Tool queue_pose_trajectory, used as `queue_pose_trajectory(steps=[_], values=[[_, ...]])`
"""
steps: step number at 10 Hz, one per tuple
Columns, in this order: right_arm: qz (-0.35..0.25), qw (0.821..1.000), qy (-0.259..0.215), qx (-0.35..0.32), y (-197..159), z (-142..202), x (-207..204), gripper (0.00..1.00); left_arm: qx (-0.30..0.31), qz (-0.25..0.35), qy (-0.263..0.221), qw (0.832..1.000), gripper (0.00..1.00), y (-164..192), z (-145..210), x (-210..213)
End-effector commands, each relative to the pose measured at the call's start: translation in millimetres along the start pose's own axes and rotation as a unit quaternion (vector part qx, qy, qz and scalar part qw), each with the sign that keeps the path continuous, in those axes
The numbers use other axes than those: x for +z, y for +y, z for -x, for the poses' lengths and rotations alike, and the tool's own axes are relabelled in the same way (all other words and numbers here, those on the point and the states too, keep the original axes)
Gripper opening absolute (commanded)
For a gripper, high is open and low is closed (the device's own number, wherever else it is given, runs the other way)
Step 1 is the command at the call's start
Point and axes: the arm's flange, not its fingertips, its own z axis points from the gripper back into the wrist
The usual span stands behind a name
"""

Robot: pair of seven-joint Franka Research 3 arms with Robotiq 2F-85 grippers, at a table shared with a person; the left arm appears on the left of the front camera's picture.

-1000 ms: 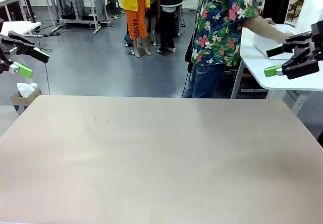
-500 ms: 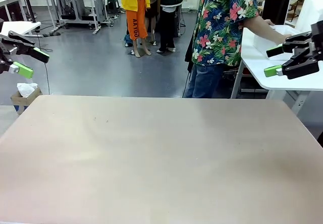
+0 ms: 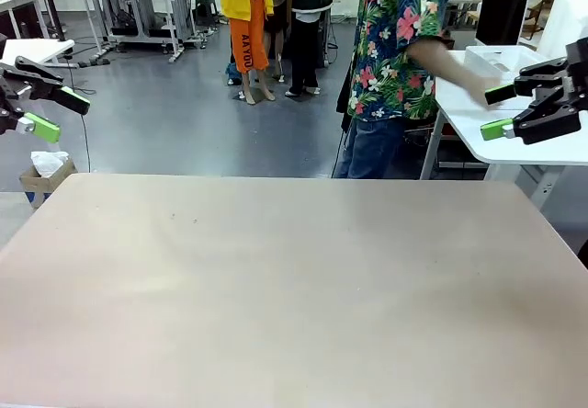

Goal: Stack the cups and store them in the basket.
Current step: Place the stack of Reusable plastic cups into the Pantry Basket.

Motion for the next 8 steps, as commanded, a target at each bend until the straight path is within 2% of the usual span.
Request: queue_pose_trajectory(steps=[1, 8], values=[[0.001, 1.0, -0.01, -0.007, -0.5, -1.5, -2.3, 1.0, 0.006, 0.0, -0.009, 1.0, 1.0, -1.2, -3.2, 0.4], [0.001, 1.0, -0.01, -0.007, -0.5, -1.5, -2.3, 1.0, 0.006, 0.0, -0.009, 1.0, 1.0, -1.2, -3.2, 0.4]])
